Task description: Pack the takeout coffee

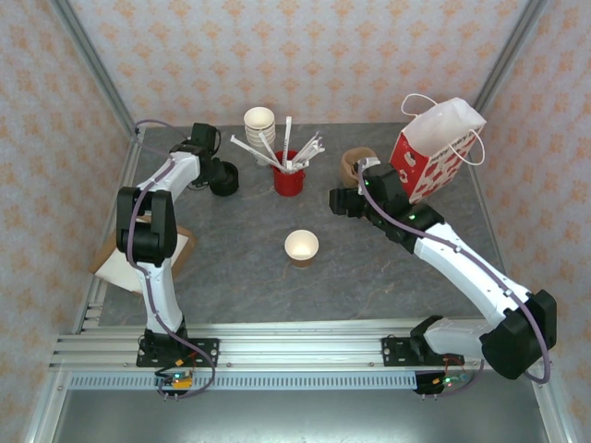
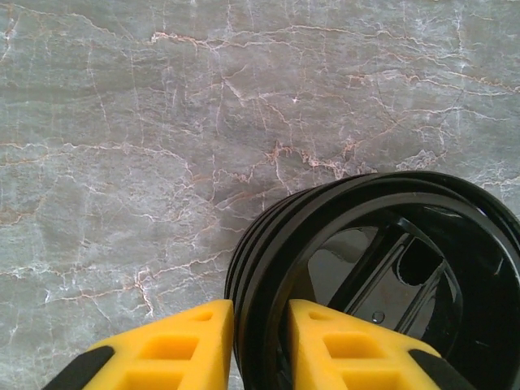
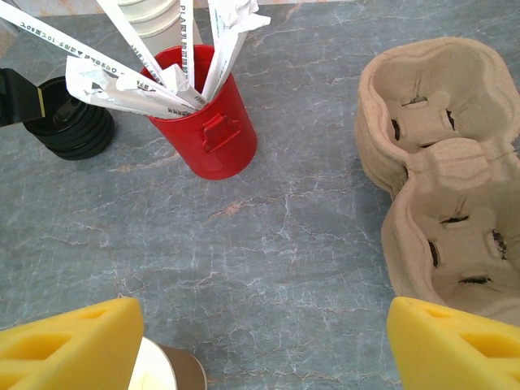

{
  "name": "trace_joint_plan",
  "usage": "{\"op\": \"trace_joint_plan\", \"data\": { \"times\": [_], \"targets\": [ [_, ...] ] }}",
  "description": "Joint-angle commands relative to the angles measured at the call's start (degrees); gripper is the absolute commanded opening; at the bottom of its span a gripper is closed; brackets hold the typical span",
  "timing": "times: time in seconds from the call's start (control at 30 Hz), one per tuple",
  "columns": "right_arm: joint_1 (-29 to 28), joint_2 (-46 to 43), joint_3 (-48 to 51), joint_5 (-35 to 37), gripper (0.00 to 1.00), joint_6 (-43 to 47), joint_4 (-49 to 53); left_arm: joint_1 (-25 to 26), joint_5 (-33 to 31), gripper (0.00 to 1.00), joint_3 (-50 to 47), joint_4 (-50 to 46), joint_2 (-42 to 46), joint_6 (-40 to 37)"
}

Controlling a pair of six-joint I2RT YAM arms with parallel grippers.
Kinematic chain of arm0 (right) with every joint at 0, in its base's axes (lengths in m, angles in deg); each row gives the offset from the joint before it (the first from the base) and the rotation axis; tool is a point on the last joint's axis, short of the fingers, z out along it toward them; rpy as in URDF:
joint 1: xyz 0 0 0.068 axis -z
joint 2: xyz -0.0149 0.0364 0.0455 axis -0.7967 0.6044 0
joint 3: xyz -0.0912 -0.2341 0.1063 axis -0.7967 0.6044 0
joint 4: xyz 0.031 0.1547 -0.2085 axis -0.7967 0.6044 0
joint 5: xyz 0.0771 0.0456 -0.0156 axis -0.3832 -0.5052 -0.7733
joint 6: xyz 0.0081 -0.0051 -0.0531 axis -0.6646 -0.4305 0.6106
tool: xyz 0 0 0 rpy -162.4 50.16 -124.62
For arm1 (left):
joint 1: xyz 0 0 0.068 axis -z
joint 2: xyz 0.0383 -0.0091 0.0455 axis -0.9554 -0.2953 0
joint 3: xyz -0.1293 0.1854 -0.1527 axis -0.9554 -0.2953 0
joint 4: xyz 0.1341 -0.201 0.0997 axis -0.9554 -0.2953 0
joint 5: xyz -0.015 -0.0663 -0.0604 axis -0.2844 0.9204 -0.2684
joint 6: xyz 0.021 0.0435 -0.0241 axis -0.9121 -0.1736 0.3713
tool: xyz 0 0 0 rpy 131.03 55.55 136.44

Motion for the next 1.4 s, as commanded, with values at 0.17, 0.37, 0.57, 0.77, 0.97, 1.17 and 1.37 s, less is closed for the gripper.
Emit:
{"op": "trace_joint_plan", "data": {
  "times": [0.17,0.37,0.57,0.77,0.97,1.17,1.37],
  "targets": [
    [-0.18,-0.99,-0.37,0.29,0.79,-0.11,0.44,-0.68,0.66,0.23,2.43,-2.06,0.58,-0.39],
    [-0.18,-0.90,-0.17,0.31,0.79,-0.11,0.44,-0.68,0.84,0.23,2.15,-1.96,0.68,-0.37],
    [-0.21,-0.89,-0.07,0.31,0.79,-0.20,0.53,-0.68,0.51,0.21,2.64,-2.40,0.40,-0.81],
    [-0.18,-0.28,0.02,-0.01,0.79,-0.46,0.31,-0.68,-0.52,0.24,3.53,-3.28,0.40,-1.64],
    [-0.18,-0.23,0.02,0.00,0.79,-0.53,0.27,-0.68,-0.79,0.21,3.94,-3.77,-0.04,-2.34],
    [-0.18,-0.19,0.02,0.13,0.79,-0.42,0.41,-0.69,-0.68,0.20,4.62,-4.25,-1.09,-2.46],
    [-0.21,-0.15,0.02,0.25,0.79,-0.38,0.44,-0.69,-0.22,0.15,5.00,-4.62,-1.57,-2.65]
  ]
}}
